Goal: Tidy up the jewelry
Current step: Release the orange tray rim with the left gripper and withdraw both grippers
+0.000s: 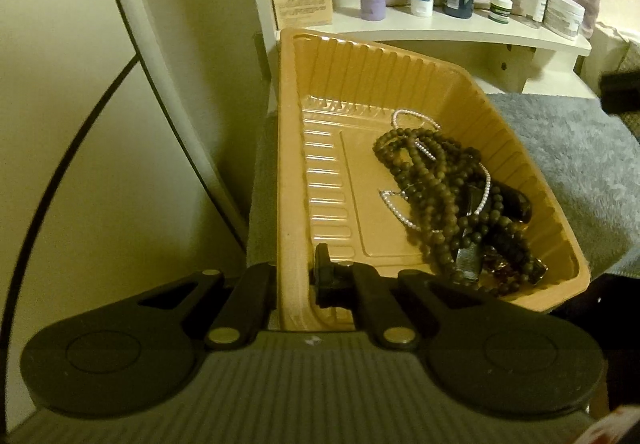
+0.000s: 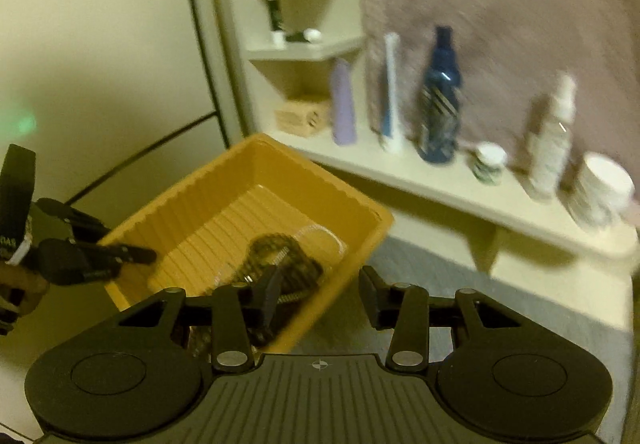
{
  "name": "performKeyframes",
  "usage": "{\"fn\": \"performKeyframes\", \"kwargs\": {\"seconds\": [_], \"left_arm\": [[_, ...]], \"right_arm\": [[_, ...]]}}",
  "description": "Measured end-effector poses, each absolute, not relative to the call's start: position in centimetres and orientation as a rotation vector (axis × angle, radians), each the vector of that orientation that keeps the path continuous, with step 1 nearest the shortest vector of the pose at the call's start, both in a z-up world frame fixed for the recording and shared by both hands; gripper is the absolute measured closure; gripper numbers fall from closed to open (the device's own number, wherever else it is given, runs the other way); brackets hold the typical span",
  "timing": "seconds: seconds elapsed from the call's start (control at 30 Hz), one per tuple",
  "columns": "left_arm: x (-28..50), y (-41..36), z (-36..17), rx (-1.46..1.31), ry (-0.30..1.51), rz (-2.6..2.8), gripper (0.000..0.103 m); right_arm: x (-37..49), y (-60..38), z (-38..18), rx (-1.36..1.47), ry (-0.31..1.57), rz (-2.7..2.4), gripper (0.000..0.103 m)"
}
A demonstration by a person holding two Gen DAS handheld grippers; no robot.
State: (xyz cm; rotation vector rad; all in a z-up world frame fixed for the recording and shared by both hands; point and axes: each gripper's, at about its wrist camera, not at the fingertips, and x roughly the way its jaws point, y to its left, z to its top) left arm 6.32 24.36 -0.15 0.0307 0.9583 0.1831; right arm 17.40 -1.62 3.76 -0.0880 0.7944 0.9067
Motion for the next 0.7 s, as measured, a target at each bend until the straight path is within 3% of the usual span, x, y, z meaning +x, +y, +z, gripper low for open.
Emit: {"fn": "performKeyframes", "kwargs": {"seconds": [0.43, 0.7], "left_arm": [[6.3, 27.1, -3.1, -0.134, 0.965, 0.170, 0.094], [5.8, 28.6, -3.3, -0.236, 0.922, 0.184, 0.069]], "right_arm": [[16.1, -4.2, 0.8, -0.062, 0.910, 0.790, 0.059], [15.5, -4.4, 0.4, -0.038, 0.930, 0.767, 0.059]]}}
